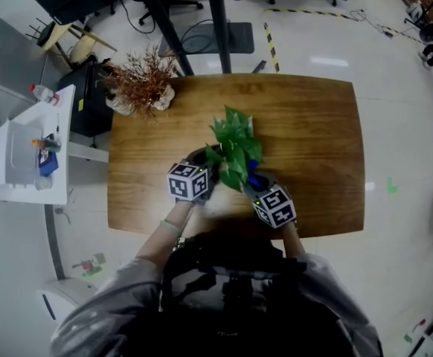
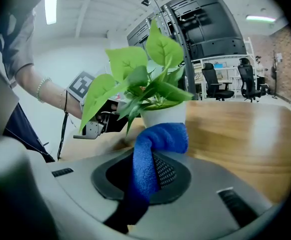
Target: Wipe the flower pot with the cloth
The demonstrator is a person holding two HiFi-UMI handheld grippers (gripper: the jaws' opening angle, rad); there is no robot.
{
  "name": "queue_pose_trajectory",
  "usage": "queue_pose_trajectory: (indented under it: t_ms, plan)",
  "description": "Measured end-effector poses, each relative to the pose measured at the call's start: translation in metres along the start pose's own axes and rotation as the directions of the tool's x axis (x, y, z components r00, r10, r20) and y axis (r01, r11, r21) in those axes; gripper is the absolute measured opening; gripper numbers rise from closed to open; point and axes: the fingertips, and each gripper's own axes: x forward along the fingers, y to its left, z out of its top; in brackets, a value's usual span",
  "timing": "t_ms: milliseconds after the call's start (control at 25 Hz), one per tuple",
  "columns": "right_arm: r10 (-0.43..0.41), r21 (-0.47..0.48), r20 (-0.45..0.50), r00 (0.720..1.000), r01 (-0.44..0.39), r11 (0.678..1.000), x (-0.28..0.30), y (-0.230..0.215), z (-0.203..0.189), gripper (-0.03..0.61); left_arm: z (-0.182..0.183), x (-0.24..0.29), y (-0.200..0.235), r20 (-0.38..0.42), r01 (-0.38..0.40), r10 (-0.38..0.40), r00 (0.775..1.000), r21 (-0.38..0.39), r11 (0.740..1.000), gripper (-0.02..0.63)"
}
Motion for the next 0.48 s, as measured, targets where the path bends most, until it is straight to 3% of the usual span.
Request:
queue_pose_trajectory:
  t_ms: [200,480]
  plan:
    - [-0.087,0.03,0.045,0.995,0.086,0.996,-0.038,-0.037,0.013,0.052,-0.017,-0.019,-0.016,0.018,0.017,-0.016,1.0,-0.045,0.999,0.005]
    - [-0.096,-0.106,0.035,0.995,0.099,0.989,-0.025,-0.07,0.044,0.052,-0.039,-0.018,-0.041,-0.007,0.074,-0.074,0.997,-0.043,0.996,0.005]
